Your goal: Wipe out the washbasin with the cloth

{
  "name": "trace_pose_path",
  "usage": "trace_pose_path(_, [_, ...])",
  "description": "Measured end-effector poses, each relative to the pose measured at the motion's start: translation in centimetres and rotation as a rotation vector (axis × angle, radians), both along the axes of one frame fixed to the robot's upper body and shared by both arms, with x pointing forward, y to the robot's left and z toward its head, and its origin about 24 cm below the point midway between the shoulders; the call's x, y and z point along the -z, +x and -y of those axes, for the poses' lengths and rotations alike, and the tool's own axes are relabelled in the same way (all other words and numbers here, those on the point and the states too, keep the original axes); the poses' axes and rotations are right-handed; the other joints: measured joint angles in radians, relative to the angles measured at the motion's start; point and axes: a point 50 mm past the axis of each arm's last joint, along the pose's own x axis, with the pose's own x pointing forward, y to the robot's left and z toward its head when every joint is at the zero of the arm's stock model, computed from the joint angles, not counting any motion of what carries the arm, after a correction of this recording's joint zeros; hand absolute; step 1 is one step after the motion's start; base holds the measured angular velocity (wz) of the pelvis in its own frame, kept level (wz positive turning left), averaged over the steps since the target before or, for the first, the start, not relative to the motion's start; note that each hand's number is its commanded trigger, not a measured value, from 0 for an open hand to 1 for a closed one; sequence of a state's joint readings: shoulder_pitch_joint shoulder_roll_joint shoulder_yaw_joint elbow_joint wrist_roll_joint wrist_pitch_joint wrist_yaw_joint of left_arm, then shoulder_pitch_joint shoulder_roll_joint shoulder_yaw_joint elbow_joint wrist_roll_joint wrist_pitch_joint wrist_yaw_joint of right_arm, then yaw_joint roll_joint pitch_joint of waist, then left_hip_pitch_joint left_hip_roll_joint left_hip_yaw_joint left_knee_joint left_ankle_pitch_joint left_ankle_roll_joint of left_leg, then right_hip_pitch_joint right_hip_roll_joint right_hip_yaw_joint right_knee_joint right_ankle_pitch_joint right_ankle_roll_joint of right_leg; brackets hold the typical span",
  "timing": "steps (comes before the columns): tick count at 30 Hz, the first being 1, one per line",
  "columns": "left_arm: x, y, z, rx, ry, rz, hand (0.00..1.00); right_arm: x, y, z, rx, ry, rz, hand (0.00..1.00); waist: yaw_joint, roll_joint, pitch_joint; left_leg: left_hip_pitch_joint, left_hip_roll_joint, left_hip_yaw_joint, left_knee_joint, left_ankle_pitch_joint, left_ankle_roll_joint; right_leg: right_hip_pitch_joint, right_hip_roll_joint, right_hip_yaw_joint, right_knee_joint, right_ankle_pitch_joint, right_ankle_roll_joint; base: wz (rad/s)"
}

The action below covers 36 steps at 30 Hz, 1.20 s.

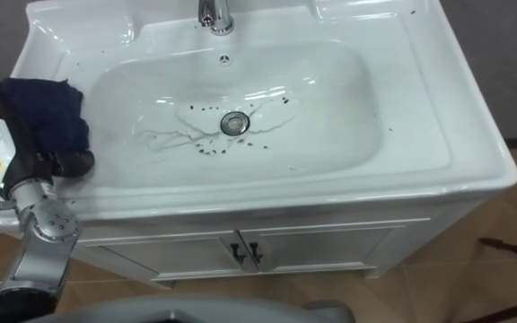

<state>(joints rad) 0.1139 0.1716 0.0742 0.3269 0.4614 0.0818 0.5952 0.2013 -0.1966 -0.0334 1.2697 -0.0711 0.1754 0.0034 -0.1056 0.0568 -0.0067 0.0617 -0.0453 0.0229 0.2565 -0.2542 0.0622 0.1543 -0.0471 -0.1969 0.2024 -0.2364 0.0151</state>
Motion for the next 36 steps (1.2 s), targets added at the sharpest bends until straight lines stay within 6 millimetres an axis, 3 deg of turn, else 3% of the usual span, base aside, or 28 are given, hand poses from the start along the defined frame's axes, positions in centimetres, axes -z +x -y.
trace_pose_path(11, [0.0, 0.0, 0.0, 0.002, 0.000, 0.002, 0.00, 0.0, 0.6, 0.1, -0.002, -0.004, 0.038, 0.00, -0.001, -0.005, 0.0012, -0.006, 0.001, 0.002, -0.002, 0.000, 0.000, -0.008, 0.000, 0.001, 0.001, 0.000, 0.000, 0.00])
trace_pose_path(22, [-0.5, 0.5, -0.3, 0.010, 0.018, 0.013, 0.00, -0.1, -0.9, 0.1, 0.001, -0.002, -0.013, 0.00, -0.010, -0.002, 0.0038, -0.010, 0.000, 0.002, 0.002, 0.000, 0.000, -0.009, 0.001, 0.001, 0.001, 0.000, 0.000, 0.00])
trace_pose_path(23, [-0.6, 0.7, -0.4, 0.017, 0.019, 0.010, 0.00, -0.1, -0.9, 0.2, 0.015, -0.001, -0.014, 0.00, -0.013, -0.002, 0.0080, -0.006, 0.000, 0.002, 0.002, 0.000, 0.000, -0.005, 0.001, 0.002, 0.001, 0.000, 0.000, 0.00])
trace_pose_path(24, [-0.5, 1.0, -0.5, 0.019, 0.019, 0.003, 0.00, -0.1, -1.0, 0.2, 0.016, 0.000, -0.015, 0.00, -0.016, -0.002, 0.0172, 0.002, 0.000, 0.002, 0.001, 0.000, 0.000, 0.004, 0.001, 0.002, 0.001, 0.000, 0.000, 0.00])
trace_pose_path(36, [0.2, 1.4, -1.4, 0.029, 0.017, -0.070, 0.00, -0.1, -1.0, 0.1, -0.004, 0.011, -0.039, 0.00, -0.029, -0.001, 0.0158, 0.003, -0.002, 0.001, 0.001, 0.000, 0.000, 0.003, 0.000, 0.002, 0.001, 0.000, 0.000, 0.00])
